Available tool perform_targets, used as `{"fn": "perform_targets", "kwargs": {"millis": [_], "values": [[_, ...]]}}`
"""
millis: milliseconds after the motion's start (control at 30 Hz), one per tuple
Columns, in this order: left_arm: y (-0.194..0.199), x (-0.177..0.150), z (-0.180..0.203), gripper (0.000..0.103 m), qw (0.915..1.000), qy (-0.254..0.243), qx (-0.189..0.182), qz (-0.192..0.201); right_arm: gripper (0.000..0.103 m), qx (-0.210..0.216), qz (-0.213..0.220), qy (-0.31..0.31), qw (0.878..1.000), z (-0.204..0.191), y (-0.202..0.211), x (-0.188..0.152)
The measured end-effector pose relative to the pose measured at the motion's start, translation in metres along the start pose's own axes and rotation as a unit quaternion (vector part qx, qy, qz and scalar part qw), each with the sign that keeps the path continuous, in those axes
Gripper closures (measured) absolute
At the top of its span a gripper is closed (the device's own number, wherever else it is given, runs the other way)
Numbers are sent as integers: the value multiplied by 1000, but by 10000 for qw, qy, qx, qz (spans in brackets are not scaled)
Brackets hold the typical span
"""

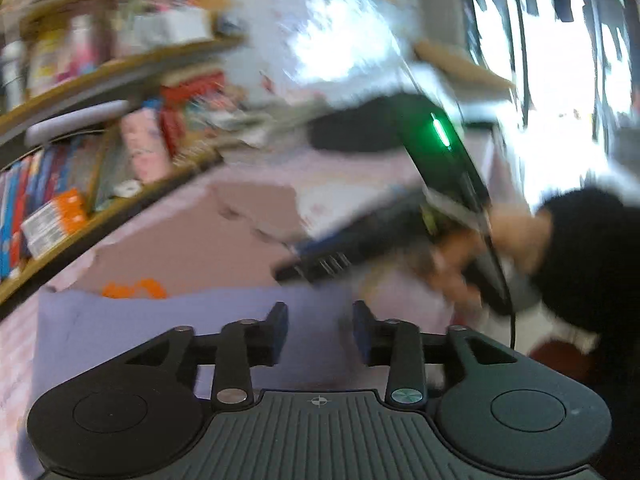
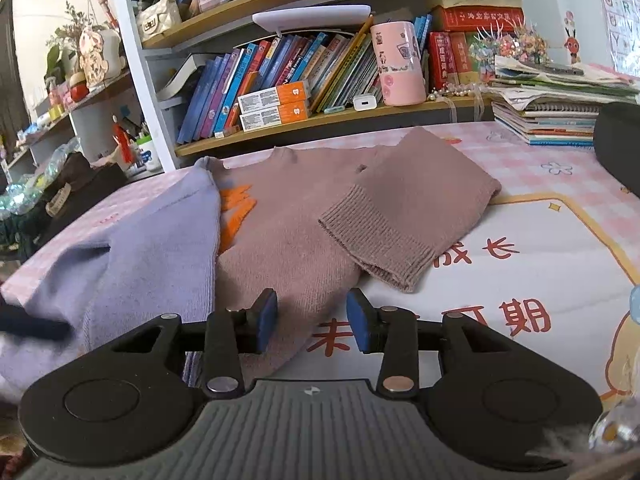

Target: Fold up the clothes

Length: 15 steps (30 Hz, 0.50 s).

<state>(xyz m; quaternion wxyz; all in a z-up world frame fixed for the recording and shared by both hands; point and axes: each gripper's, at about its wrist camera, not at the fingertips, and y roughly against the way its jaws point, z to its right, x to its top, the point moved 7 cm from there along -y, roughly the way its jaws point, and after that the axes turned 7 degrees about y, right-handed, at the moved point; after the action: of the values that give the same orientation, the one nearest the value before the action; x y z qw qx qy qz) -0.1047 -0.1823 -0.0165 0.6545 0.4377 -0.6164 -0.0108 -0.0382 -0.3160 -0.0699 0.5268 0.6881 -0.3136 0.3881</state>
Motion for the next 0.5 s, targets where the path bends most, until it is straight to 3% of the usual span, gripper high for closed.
{"fn": "perform_targets", "kwargs": {"millis": [33,133,200,333,433,500], "values": [[-5,-5,5,53,9997,-202,119,-115,66,29,9,-44,10000,1,0,0],[-12,-14,11,52,9969,-579,428,-328,66,107,37,-177,9998,4,2,0],[-11,-12,8,52,9956,-671,601,-272,66,152,50,-251,9996,5,2,0],[-1,-1,-12,51,9974,-273,674,2,66,197,60,-321,9993,6,3,1],[-2,-4,-21,53,9971,-80,756,-44,66,190,57,-308,9993,7,3,1],[-6,-7,-21,66,9975,-33,705,-98,66,179,55,-293,9994,7,3,1]]}}
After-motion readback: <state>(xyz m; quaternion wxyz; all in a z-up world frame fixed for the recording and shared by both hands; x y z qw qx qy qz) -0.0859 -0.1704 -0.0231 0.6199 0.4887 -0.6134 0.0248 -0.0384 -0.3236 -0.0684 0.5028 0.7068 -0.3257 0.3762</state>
